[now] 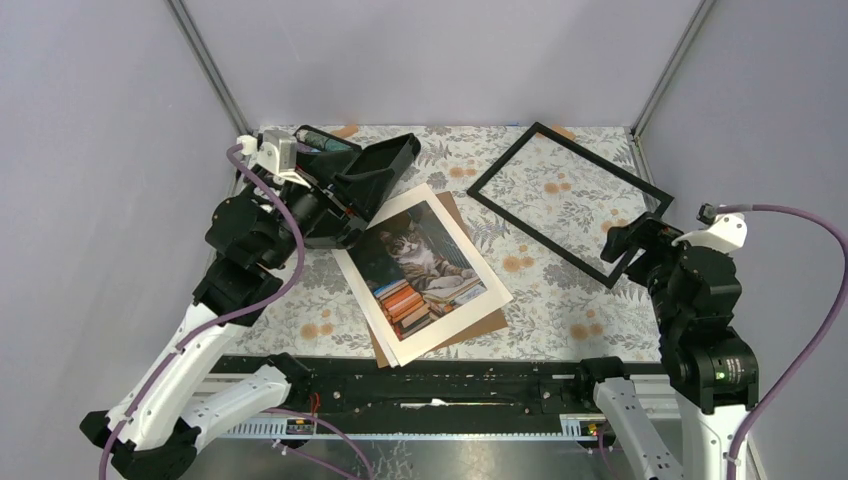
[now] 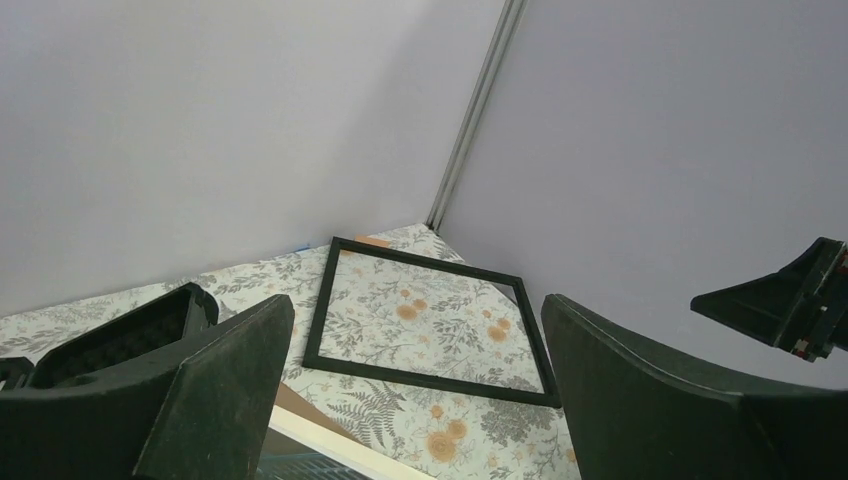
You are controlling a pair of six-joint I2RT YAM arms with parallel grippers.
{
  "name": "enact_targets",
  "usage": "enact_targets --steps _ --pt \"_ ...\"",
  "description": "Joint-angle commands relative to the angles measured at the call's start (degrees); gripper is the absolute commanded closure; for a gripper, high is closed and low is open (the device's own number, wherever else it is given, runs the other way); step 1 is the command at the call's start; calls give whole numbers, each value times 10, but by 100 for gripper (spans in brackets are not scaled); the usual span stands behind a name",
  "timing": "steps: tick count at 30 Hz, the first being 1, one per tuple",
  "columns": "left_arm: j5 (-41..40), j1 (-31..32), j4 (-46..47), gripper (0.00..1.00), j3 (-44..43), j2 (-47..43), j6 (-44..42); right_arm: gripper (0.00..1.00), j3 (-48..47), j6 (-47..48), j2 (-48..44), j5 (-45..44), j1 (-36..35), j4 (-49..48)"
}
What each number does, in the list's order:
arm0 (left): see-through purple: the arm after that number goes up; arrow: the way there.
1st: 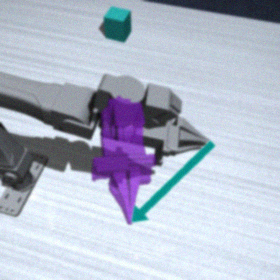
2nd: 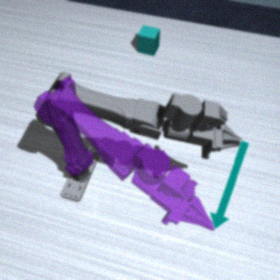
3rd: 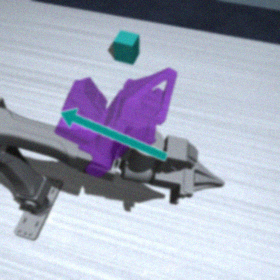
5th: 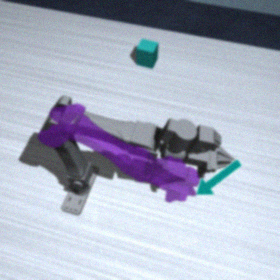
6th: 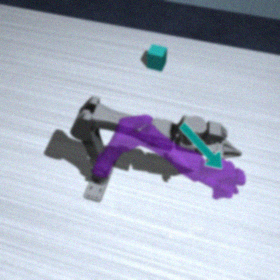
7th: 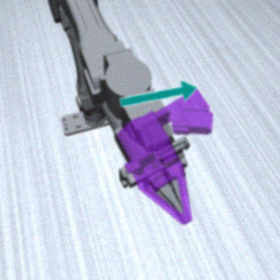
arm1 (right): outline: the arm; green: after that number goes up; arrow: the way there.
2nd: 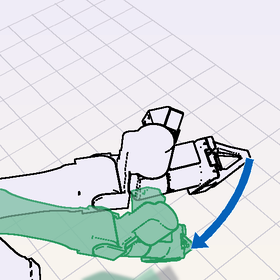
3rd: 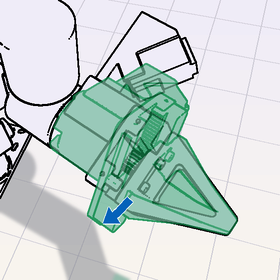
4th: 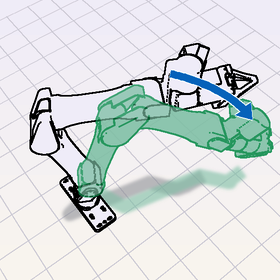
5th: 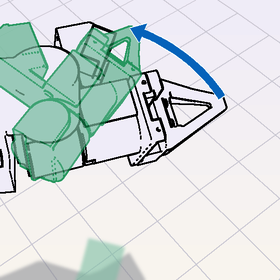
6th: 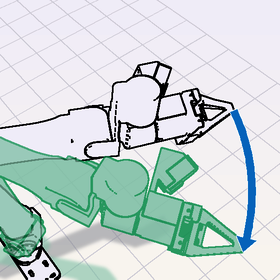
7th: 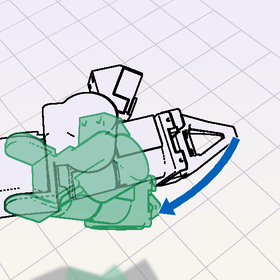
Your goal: Put the photo into the frame
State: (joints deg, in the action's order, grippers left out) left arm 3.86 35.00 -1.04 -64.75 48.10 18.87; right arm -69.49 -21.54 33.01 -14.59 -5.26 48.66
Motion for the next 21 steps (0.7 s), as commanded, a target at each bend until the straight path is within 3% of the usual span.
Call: enact_targets --steps 1,5,12,17,21 --pt "-21 12 36 1 0 3 -10 0 49 -36 1 -31 2 -39" --pt "-24 14 40 1 7 12 -6 0 100 -46 46 -16 2 -76" --pt "-29 16 54 1 20 38 -1 0 126 -12 211 11 2 -134" --pt "-35 16 53 1 22 34 0 0 150 -1 316 7 2 -260" --pt "-37 19 54 1 23 32 3 0 124 -11 441 26 3 -308"
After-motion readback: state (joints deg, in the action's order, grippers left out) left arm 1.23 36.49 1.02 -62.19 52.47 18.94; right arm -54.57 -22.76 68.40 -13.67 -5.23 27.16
